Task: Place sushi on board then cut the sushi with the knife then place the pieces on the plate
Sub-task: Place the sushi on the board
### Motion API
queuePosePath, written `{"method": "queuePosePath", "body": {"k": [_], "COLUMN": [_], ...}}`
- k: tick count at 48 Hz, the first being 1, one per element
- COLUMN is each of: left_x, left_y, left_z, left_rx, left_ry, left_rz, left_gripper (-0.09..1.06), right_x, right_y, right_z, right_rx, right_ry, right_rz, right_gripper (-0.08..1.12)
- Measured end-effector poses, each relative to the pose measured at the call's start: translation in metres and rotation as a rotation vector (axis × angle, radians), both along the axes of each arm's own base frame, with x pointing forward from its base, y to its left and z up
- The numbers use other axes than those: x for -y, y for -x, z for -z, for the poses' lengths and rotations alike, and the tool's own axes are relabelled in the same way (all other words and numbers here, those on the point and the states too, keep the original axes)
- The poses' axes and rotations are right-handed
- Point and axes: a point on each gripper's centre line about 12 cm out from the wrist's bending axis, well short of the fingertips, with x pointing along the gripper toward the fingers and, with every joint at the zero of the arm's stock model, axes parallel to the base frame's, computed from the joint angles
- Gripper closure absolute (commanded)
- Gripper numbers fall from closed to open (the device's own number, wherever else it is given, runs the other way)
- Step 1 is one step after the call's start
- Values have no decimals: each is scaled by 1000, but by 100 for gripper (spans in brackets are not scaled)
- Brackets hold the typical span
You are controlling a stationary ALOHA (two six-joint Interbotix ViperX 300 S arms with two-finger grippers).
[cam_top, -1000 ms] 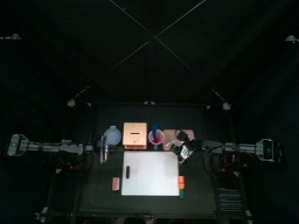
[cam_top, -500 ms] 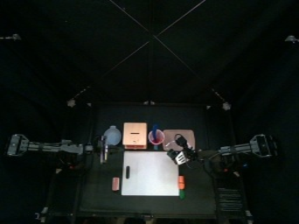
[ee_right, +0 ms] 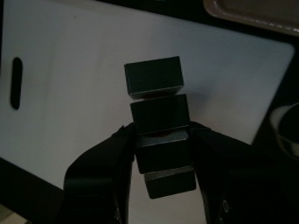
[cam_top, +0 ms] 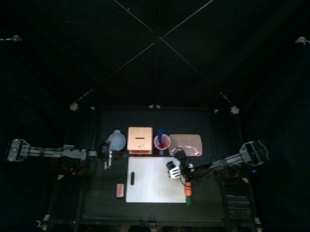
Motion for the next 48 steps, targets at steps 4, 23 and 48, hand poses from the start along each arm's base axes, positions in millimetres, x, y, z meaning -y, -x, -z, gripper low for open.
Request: {"method": "queuePosePath", "body": {"k": [4,23,48], "left_x": [0,0,0], "left_y": [0,1,2], "left_z": [0,4,5], "left_rx": [0,-9,-16], "left_ry": [0,-1,-7], "left_rz": [0,0,3], "left_gripper": [99,99,99], "right_x": [-7,-39,-47], "right_y": [-13,-77,-94], "right_z": [5,13,29], "right_rx": [-13,-69,-182], "right_ry": [3,17,5], "right_rz": [28,190,386], "right_gripper": [52,52,52]}}
